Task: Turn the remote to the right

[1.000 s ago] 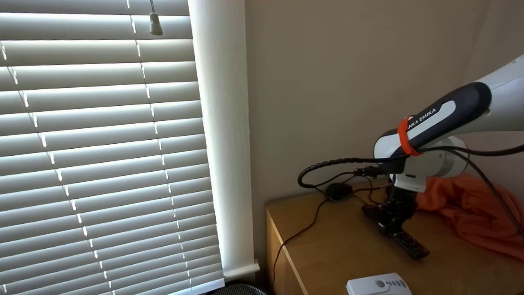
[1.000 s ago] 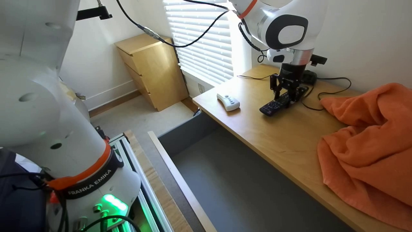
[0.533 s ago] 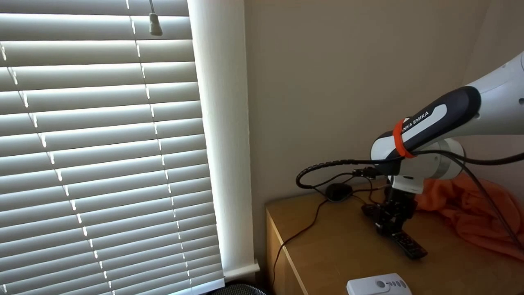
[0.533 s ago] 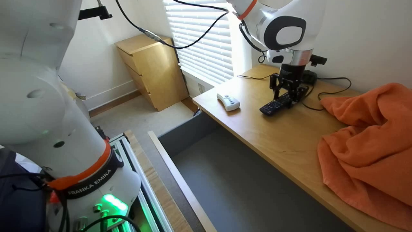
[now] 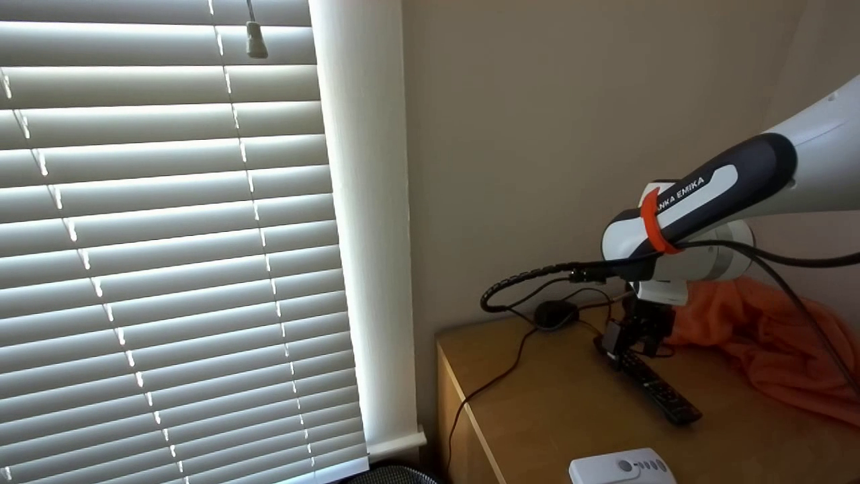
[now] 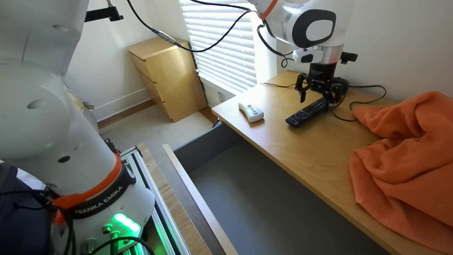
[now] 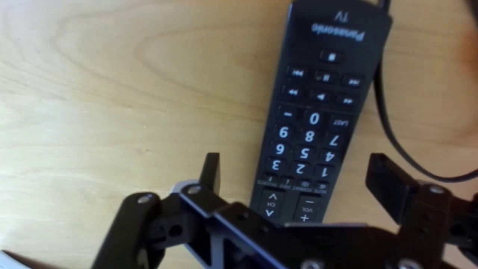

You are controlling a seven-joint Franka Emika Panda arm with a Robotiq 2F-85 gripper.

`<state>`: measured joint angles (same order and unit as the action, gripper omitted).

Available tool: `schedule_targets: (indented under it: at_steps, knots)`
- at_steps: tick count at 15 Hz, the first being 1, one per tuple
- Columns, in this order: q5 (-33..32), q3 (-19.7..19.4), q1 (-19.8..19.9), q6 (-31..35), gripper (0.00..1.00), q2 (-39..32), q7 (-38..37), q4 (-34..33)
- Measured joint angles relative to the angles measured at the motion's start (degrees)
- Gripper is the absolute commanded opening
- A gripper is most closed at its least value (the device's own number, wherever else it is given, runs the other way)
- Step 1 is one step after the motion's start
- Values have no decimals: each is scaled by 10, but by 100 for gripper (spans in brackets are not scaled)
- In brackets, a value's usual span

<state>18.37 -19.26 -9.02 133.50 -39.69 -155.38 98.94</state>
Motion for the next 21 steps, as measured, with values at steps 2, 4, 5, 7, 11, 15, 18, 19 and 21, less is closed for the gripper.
schedule_targets:
  at_steps: [2, 4, 5, 7, 11, 15, 18, 19, 21]
  knots:
    - [-38, 11, 11, -6, 100, 19, 11, -10]
    - [-81, 23, 23, -31, 100, 42, 41, -22]
    - [-98, 30, 31, -50, 100, 54, 64, -29]
    - [-121, 43, 48, -90, 100, 73, 117, -44]
    - [-141, 66, 83, -159, 100, 99, 244, -69]
    - [-147, 79, 103, -186, 100, 112, 373, -74]
    - [-150, 86, 107, -192, 100, 118, 463, -72]
    - [-151, 87, 108, -192, 100, 118, 493, -71]
    - [-151, 90, 110, -192, 100, 120, 556, -71]
